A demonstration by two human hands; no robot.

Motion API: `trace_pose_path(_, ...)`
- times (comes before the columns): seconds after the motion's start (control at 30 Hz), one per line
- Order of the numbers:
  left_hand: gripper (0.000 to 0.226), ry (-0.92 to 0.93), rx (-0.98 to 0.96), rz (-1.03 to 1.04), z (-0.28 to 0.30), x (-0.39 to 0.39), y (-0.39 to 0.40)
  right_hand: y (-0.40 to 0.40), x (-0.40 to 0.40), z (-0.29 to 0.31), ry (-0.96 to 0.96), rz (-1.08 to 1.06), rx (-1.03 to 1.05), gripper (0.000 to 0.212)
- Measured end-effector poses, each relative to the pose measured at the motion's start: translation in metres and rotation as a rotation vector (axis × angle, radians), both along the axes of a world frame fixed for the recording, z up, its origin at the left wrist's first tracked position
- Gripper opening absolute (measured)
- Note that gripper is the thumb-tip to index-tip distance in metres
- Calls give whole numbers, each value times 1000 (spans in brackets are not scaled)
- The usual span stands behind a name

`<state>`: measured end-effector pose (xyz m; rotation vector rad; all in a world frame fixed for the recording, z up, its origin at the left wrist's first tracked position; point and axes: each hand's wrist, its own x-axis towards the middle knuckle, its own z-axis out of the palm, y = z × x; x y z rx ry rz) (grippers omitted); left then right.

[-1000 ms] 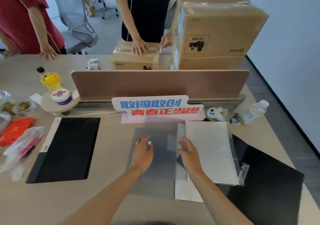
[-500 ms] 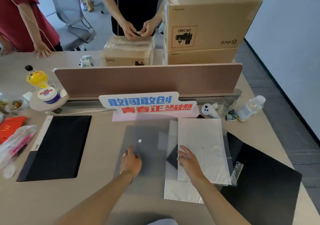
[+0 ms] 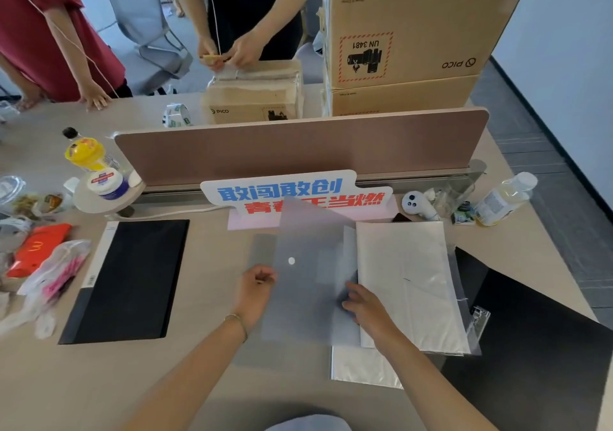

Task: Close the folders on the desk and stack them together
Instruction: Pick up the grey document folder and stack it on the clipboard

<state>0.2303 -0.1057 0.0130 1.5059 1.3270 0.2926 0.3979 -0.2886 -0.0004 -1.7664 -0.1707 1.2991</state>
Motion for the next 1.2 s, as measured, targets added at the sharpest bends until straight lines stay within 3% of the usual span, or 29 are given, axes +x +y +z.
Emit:
trace_pose_path(0.23,14,-276,13,-122,76,20,-27,31,-6,48,-10,5,192,31)
trace_pose_path(0.33,21,-358,-68,-183,86,36,-49,38,-1,76,-199,-24,254,33)
trace_pose_path(0.47,27,-363,-96,-278,75,62,-78,22,19,100,-489,-87,178,35)
trace_pose_path(0.67,29,-161,-178,-242,15,84,-100,-30,62,90,-559,-216,87,19)
trace_pose_path(0.8,36,49,-151,-276,-47,82,-89,-69,86,67,-566,-238,-2,39)
trace_pose_path(0.93,38,157,-155,-291,-41,91,-92,-95,93,40,-511,-311,-72,59)
trace_pose_path(1.0,33,194,-150,-316,-49,94,-91,-102,92,28,-496,-313,-98,60)
trace_pose_path(1.1,32,259,-156,-348,-104,93,-78,-106,89,12,-431,-280,-124,55)
trace_pose_path(1.2,31,286,-149,-352,-136,93,-71,-107,88,-6,-389,-191,-172,65)
